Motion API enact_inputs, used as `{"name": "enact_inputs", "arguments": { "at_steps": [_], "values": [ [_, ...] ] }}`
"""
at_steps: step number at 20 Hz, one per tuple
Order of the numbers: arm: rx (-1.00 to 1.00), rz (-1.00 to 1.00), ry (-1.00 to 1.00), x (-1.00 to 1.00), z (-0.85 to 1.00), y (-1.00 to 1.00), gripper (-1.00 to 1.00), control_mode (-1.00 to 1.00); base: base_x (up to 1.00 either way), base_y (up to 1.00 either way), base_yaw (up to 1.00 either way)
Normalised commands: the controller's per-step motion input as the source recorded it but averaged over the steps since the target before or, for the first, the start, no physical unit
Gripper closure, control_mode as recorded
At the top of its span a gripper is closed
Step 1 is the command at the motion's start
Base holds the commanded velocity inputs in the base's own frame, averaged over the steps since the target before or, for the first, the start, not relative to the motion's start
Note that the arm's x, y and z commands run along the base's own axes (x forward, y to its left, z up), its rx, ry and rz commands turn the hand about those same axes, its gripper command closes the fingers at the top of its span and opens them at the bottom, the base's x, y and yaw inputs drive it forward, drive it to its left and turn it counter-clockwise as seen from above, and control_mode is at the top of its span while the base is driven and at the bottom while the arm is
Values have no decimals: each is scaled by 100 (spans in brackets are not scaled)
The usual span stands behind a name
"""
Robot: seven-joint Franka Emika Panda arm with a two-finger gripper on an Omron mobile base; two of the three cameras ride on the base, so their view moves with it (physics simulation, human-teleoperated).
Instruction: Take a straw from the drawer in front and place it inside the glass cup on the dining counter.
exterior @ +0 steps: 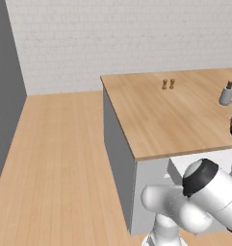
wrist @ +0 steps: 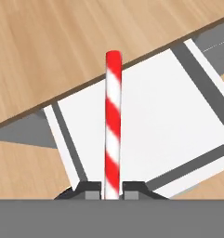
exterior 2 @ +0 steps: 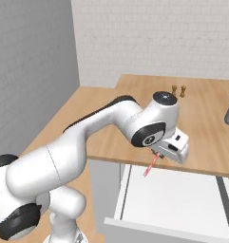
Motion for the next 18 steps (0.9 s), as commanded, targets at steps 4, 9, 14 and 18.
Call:
{"name": "enact_inputs", "arguments": {
  "at_steps": [4, 9, 14, 18],
  "values": [
    [0, -2, 11, 0, 65, 42, 100, -100, 0, 0, 0],
    [-3, 0, 21, 0, 3, 89, 100, -100, 0, 0, 0],
    [0, 0, 0, 0, 0, 0, 100, 100, -18, 81, 3],
    [0, 0, 0, 0, 0, 0, 100, 100, 2, 99, 0]
  ]
}}
